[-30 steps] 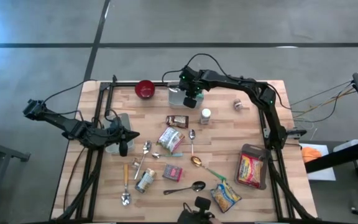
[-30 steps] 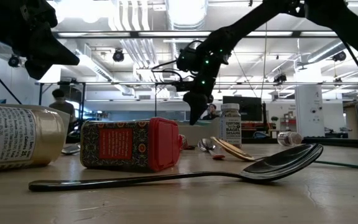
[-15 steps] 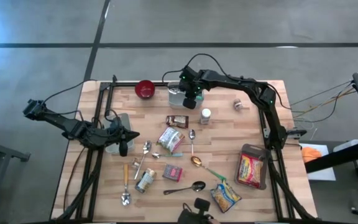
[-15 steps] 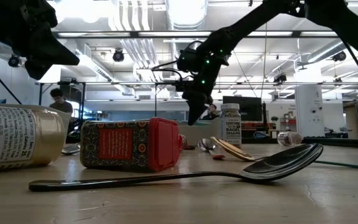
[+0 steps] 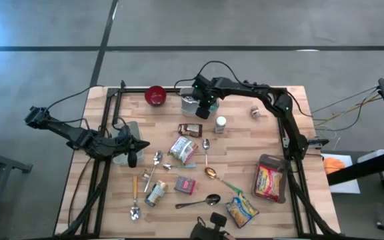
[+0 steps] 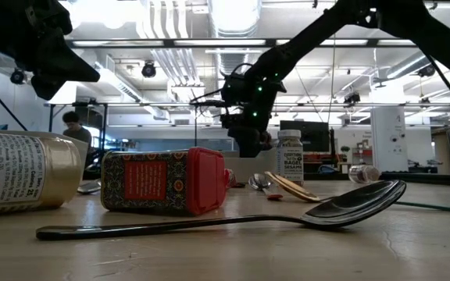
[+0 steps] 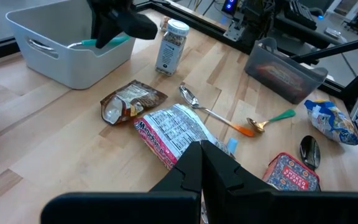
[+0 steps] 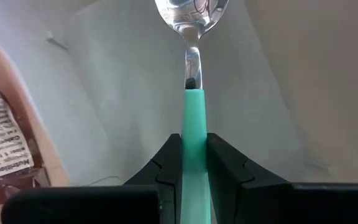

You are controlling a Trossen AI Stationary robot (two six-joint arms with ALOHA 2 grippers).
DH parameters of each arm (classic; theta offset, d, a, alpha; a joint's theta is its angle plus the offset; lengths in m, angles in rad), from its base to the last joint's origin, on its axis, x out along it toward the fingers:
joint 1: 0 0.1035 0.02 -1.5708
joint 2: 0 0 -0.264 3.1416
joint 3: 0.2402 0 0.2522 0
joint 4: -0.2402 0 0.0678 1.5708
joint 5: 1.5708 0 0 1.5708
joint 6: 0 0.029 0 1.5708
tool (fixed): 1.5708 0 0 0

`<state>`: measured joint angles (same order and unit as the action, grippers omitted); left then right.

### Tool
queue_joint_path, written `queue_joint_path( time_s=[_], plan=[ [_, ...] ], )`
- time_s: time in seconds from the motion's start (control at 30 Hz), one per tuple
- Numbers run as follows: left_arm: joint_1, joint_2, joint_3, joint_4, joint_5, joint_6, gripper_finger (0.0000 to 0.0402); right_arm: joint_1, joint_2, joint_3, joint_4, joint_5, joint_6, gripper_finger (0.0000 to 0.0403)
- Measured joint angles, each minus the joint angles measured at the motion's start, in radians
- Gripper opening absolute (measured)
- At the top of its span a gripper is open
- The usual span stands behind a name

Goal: Pick & Place Food Item
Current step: Put the right blue spoon into the right gray bin

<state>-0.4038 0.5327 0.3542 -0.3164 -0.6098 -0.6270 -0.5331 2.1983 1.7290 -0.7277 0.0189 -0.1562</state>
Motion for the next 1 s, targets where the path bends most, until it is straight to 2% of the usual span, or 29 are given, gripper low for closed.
queue_joint_path(
  time_s=[0.37, 0.57, 0.67, 1.0],
  plan=[
    [0.000, 0.000, 0.000, 0.000, 0.000, 0.000, 0.0001, -0.002, 0.037, 0.001, 0.001, 0.000, 0.042, 0.0040],
    [0.000, 0.000, 0.000, 0.000, 0.000, 0.000, 0.0001, -0.002, 0.037, 0.002, -0.001, -0.007, 0.089, 0.0100],
    [0.000, 0.000, 0.000, 0.000, 0.000, 0.000, 0.0000, -0.003, 0.036, 0.003, -0.003, -0.052, 0.098, 0.0120],
    [0.000, 0.000, 0.000, 0.000, 0.000, 0.000, 0.0001, -0.002, 0.036, 0.003, -0.007, -0.084, 0.104, 0.0128]
  ],
)
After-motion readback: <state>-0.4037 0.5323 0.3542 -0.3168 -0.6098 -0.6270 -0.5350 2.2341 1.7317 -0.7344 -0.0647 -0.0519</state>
